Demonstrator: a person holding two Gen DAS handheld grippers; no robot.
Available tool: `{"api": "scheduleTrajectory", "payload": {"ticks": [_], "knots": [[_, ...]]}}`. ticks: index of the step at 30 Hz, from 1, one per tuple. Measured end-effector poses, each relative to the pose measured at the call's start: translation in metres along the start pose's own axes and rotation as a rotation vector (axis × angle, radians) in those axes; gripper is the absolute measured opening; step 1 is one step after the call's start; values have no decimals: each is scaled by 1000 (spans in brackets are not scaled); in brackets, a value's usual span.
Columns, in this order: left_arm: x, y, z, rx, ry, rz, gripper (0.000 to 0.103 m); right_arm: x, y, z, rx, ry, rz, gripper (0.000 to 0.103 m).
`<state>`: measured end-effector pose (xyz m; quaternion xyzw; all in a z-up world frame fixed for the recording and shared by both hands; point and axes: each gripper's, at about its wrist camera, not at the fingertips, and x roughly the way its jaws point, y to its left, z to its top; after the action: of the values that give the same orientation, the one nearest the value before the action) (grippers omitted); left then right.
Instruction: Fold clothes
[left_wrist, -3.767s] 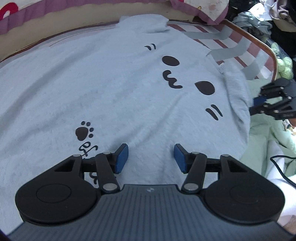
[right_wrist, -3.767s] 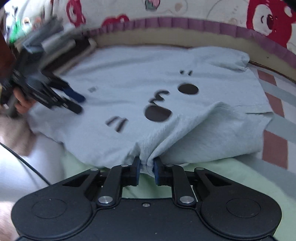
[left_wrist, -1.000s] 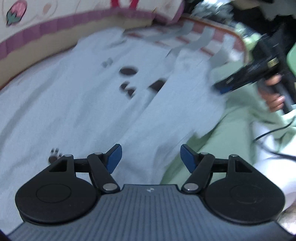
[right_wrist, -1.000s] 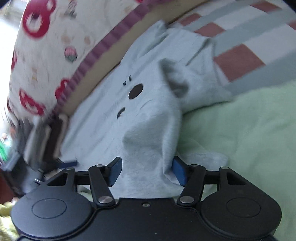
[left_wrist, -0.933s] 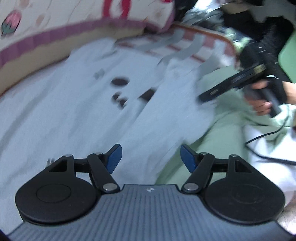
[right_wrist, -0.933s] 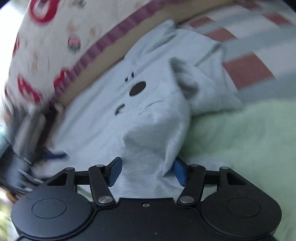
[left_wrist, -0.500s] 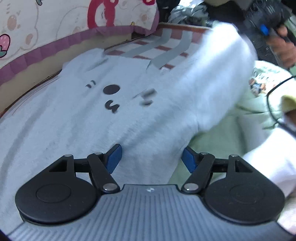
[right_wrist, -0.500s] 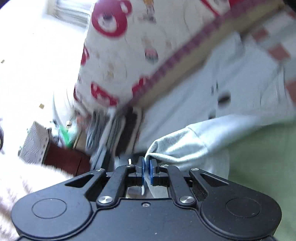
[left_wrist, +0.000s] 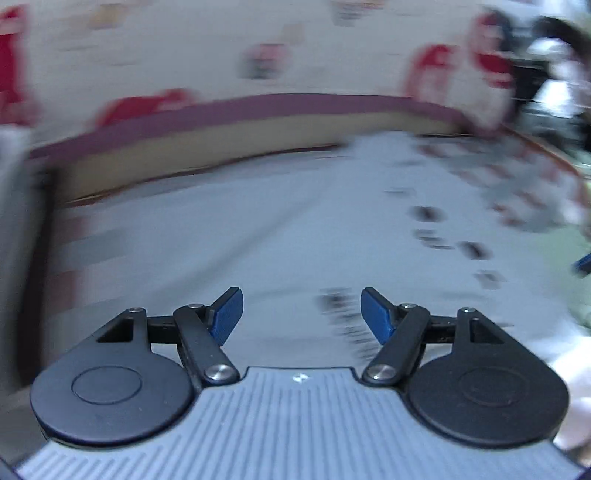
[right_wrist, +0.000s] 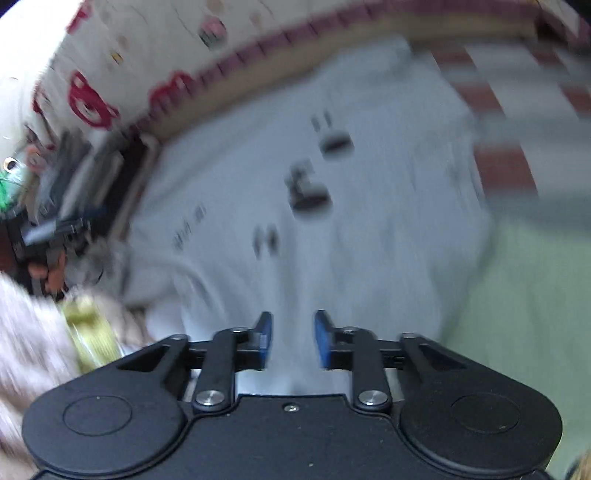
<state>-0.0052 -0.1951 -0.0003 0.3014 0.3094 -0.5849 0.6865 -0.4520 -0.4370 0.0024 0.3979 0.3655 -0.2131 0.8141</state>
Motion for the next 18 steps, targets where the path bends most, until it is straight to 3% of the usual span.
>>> {"api": "scheduleTrajectory", "payload": {"ticks": [3, 5, 8, 11, 14, 18], "knots": [[-14, 39, -1, -119, 33, 116, 70, 36, 28, 33, -96, -16, 66, 34], [-17, 54, -12, -188, 91, 129, 70, 66, 54, 50, -184, 12, 122, 34], [-16, 64, -25, -311, 155, 35, 70, 116, 100, 62, -333, 98, 224, 34], [-5, 56, -34, -347, 207, -48, 70, 159, 152, 61, -517, 205, 316, 34], [17, 39, -34, -244, 261, -48, 70, 190, 196, 53, -669, 296, 365, 34], [44, 19, -33, -43, 300, -41, 70, 214, 216, 39, -780, 359, 387, 35]]}}
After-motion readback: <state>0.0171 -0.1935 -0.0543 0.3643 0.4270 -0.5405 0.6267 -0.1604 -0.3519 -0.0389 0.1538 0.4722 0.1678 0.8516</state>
